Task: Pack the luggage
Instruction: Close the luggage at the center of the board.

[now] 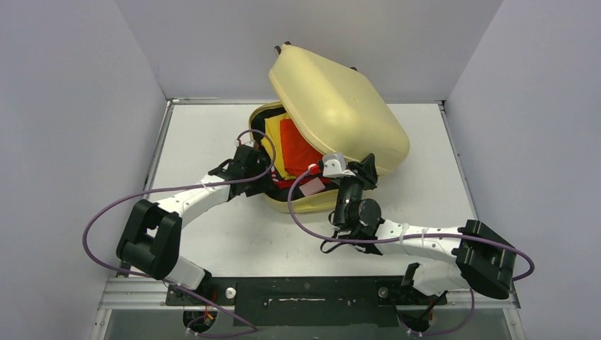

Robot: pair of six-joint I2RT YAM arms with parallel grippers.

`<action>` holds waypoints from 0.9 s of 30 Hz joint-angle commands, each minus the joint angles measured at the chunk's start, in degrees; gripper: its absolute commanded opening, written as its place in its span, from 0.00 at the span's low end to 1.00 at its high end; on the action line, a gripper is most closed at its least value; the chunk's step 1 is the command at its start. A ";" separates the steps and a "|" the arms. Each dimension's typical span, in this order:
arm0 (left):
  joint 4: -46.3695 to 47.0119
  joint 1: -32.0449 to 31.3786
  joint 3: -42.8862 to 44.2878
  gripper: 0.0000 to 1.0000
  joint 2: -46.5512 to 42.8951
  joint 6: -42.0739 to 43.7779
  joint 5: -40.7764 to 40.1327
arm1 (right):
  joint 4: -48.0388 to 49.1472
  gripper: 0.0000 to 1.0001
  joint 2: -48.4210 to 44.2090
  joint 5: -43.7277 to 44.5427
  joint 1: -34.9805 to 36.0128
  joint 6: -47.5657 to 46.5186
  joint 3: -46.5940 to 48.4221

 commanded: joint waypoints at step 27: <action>-8.60 7.12 -6.45 0.72 -24.71 -0.97 -5.07 | -67.91 1.00 -1.27 -18.24 23.08 39.97 22.60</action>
